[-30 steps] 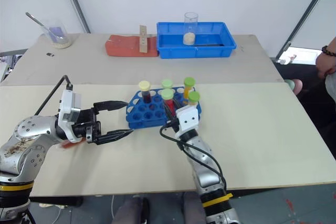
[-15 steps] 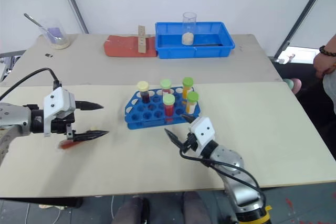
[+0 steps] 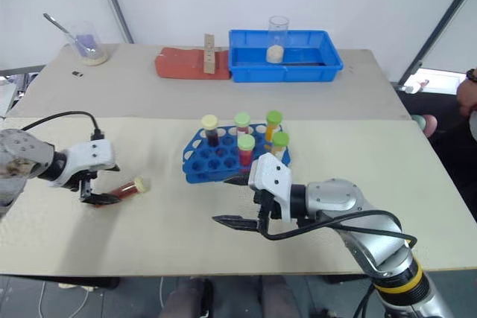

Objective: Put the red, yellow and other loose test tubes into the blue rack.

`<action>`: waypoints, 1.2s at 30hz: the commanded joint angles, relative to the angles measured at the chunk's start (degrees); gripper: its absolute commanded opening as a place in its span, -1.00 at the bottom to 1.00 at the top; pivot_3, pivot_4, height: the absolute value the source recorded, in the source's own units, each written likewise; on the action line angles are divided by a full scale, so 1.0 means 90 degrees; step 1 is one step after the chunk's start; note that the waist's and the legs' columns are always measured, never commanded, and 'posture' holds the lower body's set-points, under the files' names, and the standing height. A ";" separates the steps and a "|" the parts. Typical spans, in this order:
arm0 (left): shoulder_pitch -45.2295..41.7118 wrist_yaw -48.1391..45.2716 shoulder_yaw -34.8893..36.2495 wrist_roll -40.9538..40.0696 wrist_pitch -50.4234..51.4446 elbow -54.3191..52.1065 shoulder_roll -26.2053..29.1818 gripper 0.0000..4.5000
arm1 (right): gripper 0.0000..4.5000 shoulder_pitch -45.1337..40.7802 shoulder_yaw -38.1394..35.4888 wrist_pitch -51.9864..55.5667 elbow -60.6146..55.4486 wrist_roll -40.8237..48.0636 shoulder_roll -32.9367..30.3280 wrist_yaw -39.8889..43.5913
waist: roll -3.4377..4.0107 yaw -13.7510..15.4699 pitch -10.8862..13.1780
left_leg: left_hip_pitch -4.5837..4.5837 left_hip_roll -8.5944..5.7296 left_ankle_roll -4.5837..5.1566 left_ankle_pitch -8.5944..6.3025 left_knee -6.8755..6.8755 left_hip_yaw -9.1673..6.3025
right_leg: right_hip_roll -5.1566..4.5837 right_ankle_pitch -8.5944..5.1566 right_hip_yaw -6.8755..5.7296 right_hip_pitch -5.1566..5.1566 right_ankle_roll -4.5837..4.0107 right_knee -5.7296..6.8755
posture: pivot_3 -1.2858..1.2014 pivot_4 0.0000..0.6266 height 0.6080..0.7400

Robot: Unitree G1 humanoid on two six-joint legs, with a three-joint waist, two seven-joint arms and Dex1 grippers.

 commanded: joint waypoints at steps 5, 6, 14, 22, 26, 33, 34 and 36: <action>-0.0668 -0.0314 -0.0310 0.0486 0.0390 0.0112 -0.0350 1.00 | 0.80 0.0018 -0.0152 0.0268 -0.0383 0.0364 -0.0023 -0.0133 | -0.0005 -0.0003 0.0001 | -0.0001 0.0000 0.0000 0.0000 0.0012 -0.0002 | 0.0000 0.0006 0.0000 0.0001 0.0012 0.0005 | 0.03 -0.52 1.00; -0.0724 -0.0347 -0.0344 0.0527 0.0451 0.0105 -0.0390 1.00 | 0.80 0.0026 -0.0175 0.0287 -0.0389 0.0393 -0.0037 -0.0144 | -0.0005 -0.0006 0.0001 | 0.0000 0.0001 0.0000 0.0000 0.0017 -0.0002 | 0.0000 0.0005 0.0000 0.0003 0.0012 0.0007 | 0.03 -0.52 1.00; -0.0825 -0.0662 -0.0587 0.0840 0.0644 -0.0111 -0.0461 -0.43 | 0.81 0.0019 -0.0374 0.0463 -0.0437 0.0644 -0.0057 -0.0303 | -0.0005 -0.0016 0.0000 | -0.0003 0.0002 0.0000 0.0000 0.0048 -0.0004 | 0.0000 0.0011 0.0002 0.0007 0.0018 0.0018 | 0.03 -0.52 1.00; -0.0786 -0.0757 -0.0442 0.0861 0.0432 -0.0277 -0.0478 -0.59 | 0.81 -0.0010 -0.0530 0.0593 -0.0511 0.0859 -0.0081 -0.0484 | -0.0006 -0.0018 0.0000 | -0.0004 0.0002 0.0001 0.0000 0.0048 -0.0006 | 0.0001 0.0011 0.0002 0.0007 0.0018 0.0019 | 0.03 -0.52 1.00; -0.1069 -0.0971 0.0354 -0.0130 0.0805 -0.0466 -0.0695 -0.59 | 0.81 0.0090 -0.0631 0.0480 -0.0602 0.0785 -0.0183 -0.0526 | -0.0007 -0.0011 0.0001 | -0.0014 0.0002 0.0001 0.0000 0.0056 -0.0007 | 0.0000 0.0014 0.0002 0.0006 0.0023 0.0016 | 0.03 -0.52 1.00; -0.1656 -0.0154 0.2002 -0.2428 0.2384 -0.1243 -0.2219 -0.59 | 0.81 0.0796 -0.1121 -0.0472 -0.0829 0.0292 -0.0516 -0.0333 | -0.0010 0.0046 0.0002 | -0.0043 -0.0010 0.0001 0.0001 0.0081 -0.0027 | -0.0002 0.0048 0.0004 0.0011 0.0088 0.0003 | 0.03 -0.52 1.00; -0.1615 0.0110 0.2128 -0.2637 0.2525 -0.1428 -0.2504 -0.59 | 0.81 0.0906 -0.1262 -0.0439 -0.0851 0.0368 -0.0635 -0.0282 | -0.0010 0.0030 0.0001 | -0.0045 -0.0012 0.0001 0.0001 0.0084 -0.0025 | -0.0003 0.0053 0.0009 0.0013 0.0095 -0.0002 | 0.03 -0.52 1.00; -0.1466 0.0644 0.2316 -0.2921 0.2638 -0.1712 -0.3006 -0.59 | 0.81 0.1062 -0.1524 -0.0284 -0.0872 0.0591 -0.0836 -0.0229 | -0.0011 -0.0008 0.0001 | -0.0042 -0.0016 0.0001 0.0001 0.0084 -0.0026 | -0.0005 0.0054 0.0014 0.0017 0.0099 -0.0003 | 0.03 -0.52 1.00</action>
